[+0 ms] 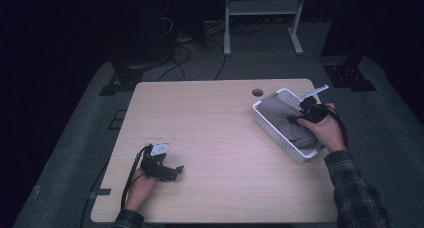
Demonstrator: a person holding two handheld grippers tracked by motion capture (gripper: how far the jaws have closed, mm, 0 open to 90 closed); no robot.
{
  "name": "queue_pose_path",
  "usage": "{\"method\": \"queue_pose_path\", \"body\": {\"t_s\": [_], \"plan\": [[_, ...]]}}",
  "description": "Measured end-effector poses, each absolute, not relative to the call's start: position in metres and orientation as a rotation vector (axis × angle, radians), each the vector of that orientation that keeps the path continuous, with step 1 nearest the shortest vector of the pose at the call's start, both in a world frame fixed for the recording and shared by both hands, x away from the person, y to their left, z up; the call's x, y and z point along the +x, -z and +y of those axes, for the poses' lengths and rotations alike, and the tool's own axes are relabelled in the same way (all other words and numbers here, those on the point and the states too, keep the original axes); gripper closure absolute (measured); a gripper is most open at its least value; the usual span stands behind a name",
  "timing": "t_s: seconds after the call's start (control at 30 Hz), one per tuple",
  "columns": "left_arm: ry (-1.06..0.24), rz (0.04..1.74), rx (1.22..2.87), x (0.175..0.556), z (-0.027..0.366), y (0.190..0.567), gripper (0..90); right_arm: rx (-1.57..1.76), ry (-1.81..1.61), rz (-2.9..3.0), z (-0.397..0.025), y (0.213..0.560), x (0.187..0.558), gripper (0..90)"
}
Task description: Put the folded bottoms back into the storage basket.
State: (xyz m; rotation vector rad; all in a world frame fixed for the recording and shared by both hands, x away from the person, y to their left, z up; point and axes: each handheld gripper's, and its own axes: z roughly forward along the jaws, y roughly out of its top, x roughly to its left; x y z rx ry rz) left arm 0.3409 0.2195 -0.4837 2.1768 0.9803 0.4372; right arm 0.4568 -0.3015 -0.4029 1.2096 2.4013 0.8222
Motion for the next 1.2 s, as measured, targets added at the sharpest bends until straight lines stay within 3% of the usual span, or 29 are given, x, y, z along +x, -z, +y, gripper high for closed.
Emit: {"method": "queue_pose_path", "body": {"t_s": [0.77,1.0,1.2], "plan": [[-0.437,0.981,2.177,0.341,0.219,0.484,0.0,1.224,-0.764,2.409,-0.297,0.412,0.459,45.9],[-0.438,0.98,2.177,0.341,0.219,0.484,0.0,1.216,-0.804,2.384,-0.302,0.404,0.454,46.0],[-0.438,0.98,2.177,0.341,0.219,0.484,0.0,1.218,-0.82,2.343,-0.311,0.392,0.45,53.1]]}}
